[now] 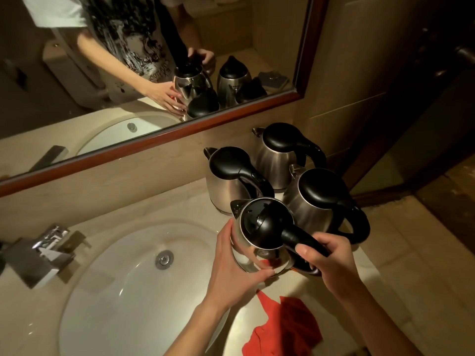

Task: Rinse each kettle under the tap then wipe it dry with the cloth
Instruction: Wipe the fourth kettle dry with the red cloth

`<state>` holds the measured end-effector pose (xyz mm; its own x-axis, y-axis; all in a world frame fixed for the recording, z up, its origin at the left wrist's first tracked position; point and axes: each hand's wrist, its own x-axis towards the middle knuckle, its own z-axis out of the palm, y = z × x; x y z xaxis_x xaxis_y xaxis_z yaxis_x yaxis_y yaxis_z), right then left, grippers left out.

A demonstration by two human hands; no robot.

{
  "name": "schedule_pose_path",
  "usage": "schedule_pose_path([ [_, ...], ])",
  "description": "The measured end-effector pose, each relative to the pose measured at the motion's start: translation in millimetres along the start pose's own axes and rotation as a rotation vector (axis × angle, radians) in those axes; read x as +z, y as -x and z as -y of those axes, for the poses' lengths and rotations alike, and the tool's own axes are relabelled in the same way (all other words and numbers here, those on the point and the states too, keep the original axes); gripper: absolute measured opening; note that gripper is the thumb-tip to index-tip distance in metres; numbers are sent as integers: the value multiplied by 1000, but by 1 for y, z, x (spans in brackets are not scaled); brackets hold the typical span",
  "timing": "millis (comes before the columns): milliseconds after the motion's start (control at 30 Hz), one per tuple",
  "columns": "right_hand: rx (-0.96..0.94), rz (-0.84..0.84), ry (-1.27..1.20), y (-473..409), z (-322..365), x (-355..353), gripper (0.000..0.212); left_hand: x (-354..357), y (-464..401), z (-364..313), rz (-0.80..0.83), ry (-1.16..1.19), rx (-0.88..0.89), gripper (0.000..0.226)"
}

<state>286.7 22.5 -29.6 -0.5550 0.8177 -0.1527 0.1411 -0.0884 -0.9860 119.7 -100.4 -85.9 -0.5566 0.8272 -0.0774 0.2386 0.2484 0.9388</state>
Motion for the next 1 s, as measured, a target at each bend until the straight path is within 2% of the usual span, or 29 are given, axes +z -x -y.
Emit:
schedule_pose_path([
  [133, -25, -82, 144, 10, -8, 3, 27, -4, 3, -2, 28, -13, -7, 119],
  [200, -17, -183, 267, 18, -7, 7, 15, -10, 8, -4, 43, -34, -11, 120],
  [233, -27, -240, 354, 22, -3, 10, 18, -15, 13, -4, 36, -37, -25, 122],
  [267, -84, -277, 461, 26, 2, 15, 26, -22, 18, -3, 26, -30, -50, 125],
  [333, -332, -258, 671, 29, 13, 30, 42, -40, 30, 1, 12, -13, -90, 124],
  [400, -529, -148, 807, 29, 23, 59, 53, -67, 46, 7, -36, -36, -102, 118],
  [467, -594, -2, 887, 29, 28, 96, 57, -100, 68, 14, -106, -74, -127, 111],
  [633, -520, 410, 1109, 39, 27, 201, 76, -200, 136, 32, -324, -281, -184, 75],
  [700, -499, 537, 1174, 47, 32, 245, 88, -240, 164, 39, -394, -360, -212, 69],
  [800, -536, 680, 1177, 65, 45, 314, 107, -298, 205, 49, -508, -439, -259, 67],
  [867, -564, 759, 1142, 76, 53, 355, 112, -333, 229, 54, -569, -477, -278, 66],
  [1000, -640, 849, 1120, 100, 67, 434, 102, -396, 267, 64, -670, -497, -283, 64],
])
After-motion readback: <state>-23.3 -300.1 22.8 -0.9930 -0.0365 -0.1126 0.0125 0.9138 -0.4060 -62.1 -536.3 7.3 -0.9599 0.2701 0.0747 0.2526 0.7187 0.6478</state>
